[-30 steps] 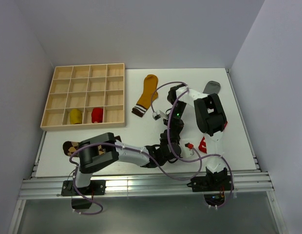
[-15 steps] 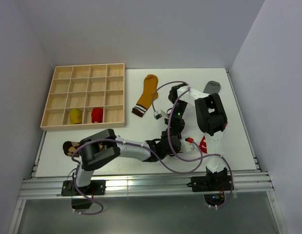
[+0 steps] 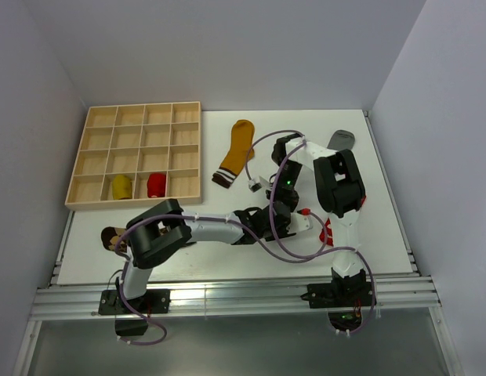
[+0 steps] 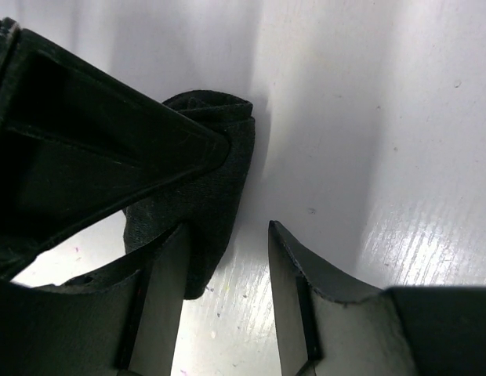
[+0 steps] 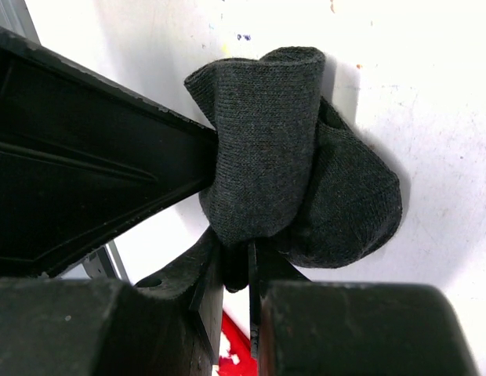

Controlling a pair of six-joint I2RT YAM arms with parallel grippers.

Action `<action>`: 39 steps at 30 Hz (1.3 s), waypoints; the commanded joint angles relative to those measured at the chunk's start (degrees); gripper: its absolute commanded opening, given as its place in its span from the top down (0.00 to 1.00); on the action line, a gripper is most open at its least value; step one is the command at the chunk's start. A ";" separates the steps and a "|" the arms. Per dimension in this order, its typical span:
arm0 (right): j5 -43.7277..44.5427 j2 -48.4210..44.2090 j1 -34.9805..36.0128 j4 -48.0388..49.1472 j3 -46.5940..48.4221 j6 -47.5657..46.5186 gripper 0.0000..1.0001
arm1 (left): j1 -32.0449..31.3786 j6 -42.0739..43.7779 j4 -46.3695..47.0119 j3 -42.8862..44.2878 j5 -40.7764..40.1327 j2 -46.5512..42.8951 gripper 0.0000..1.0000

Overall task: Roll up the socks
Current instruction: Roll the sock at the center of the board.

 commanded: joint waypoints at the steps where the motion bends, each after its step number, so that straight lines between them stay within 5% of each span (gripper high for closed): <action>1: 1.07 2.28 0.29 -1.58 0.01 -1.58 0.98 | 1.65 -3.46 -4.74 1.19 10.08 3.58 0.52; 7: 1.33 2.54 0.29 -1.67 0.10 -1.23 0.98 | 2.44 -4.87 -6.67 1.98 14.12 4.89 0.55; 10: 1.33 2.46 0.30 -1.58 0.01 -1.05 0.96 | 2.44 -5.40 -7.47 2.33 15.35 5.86 0.67; 23: 0.54 2.46 0.29 -1.67 -0.25 -0.52 0.86 | 2.53 -6.54 -10.72 4.44 19.49 8.33 0.93; 30: -1.22 1.49 -0.06 -1.67 -0.08 -0.52 0.79 | 2.79 -7.68 -10.81 4.17 19.75 8.24 1.00; 34: -0.60 2.37 -0.06 -1.67 0.27 0.70 0.82 | 2.80 -9.09 -10.37 5.06 14.14 6.93 0.70; 39: -0.16 3.42 -0.06 -1.58 0.80 2.81 0.88 | 2.80 -7.77 -5.46 1.72 6.76 2.45 0.51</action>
